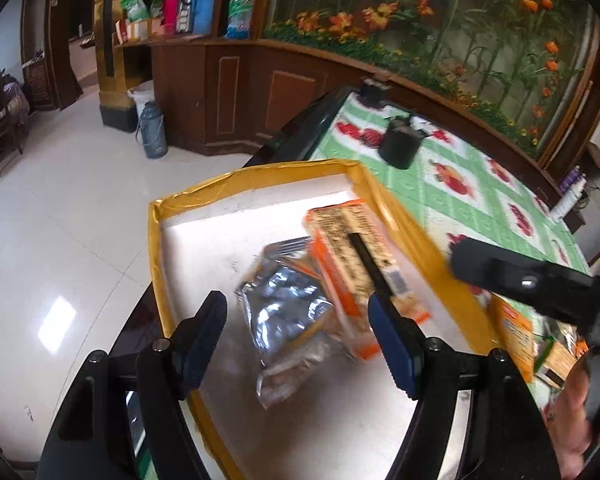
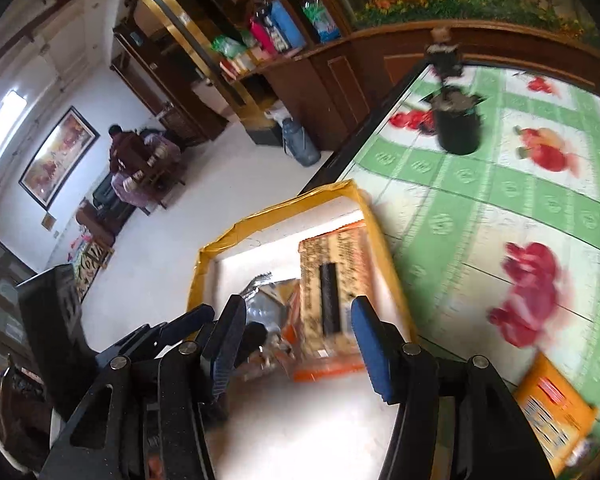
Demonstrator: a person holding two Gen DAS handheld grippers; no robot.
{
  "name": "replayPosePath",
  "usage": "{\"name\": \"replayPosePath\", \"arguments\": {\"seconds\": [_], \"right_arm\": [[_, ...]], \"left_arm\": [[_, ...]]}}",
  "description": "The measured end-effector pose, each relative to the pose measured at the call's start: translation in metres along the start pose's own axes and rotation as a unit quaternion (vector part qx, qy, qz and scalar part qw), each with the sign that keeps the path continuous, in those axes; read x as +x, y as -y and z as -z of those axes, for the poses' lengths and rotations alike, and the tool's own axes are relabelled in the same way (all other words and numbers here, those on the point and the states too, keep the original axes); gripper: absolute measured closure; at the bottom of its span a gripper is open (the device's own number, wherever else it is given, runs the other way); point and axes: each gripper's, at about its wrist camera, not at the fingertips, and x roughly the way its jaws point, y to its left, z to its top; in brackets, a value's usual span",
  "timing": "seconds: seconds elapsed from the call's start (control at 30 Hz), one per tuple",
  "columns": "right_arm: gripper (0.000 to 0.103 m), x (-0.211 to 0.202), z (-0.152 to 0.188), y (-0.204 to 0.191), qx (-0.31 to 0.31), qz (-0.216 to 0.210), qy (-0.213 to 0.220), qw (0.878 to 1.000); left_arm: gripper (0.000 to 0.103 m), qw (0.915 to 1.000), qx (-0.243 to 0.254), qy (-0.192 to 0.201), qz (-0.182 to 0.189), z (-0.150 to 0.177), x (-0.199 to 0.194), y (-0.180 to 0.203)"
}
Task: Organize snacks
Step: 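Carry both packets to the white tray and release them inside, then grasp the orange biscuit packet with the right gripper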
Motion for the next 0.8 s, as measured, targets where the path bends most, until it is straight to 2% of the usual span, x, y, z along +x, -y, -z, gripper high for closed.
{"name": "replayPosePath", "arguments": {"seconds": [0.1, 0.2, 0.3, 0.37, 0.4, 0.47, 0.53, 0.67, 0.8], "right_arm": [[0.043, -0.033, 0.012, 0.015, 0.008, 0.000, 0.016, 1.000], [0.043, -0.062, 0.021, 0.045, 0.019, 0.023, 0.021, 0.999], [0.041, -0.082, 0.026, 0.082, 0.033, 0.052, 0.020, 0.998], [0.039, -0.084, 0.027, 0.103, 0.038, 0.078, 0.003, 0.996], [0.039, -0.084, 0.029, 0.113, 0.041, 0.075, -0.005, 0.996], [0.028, -0.081, 0.032, 0.125, 0.043, 0.062, -0.022, 0.997], [0.027, -0.074, 0.035, 0.133, 0.040, 0.057, -0.037, 0.997], [0.022, -0.062, 0.038, 0.132, -0.005, 0.091, -0.054, 0.994], [0.022, -0.050, 0.046, 0.119, -0.059, 0.098, -0.094, 0.989]], "left_arm": [[0.031, 0.9998, 0.008, 0.013, 0.016, 0.008, -0.017, 0.010], [0.030, 0.9985, 0.027, 0.029, 0.037, 0.022, -0.040, 0.027], [0.026, 0.9967, 0.040, 0.037, 0.059, 0.035, -0.054, 0.044], [0.025, 0.9953, 0.047, 0.038, 0.076, 0.045, -0.062, 0.056], [0.025, 0.9947, 0.049, 0.037, 0.082, 0.049, -0.063, 0.060], [0.025, 0.9936, 0.052, 0.029, 0.096, 0.059, -0.064, 0.069], [0.025, 0.9921, 0.065, 0.019, 0.105, 0.068, -0.065, 0.079], [0.025, 0.9907, 0.082, 0.012, 0.108, 0.078, -0.067, 0.092], [0.025, 0.9899, 0.088, 0.011, 0.110, 0.083, -0.069, 0.094]]}}
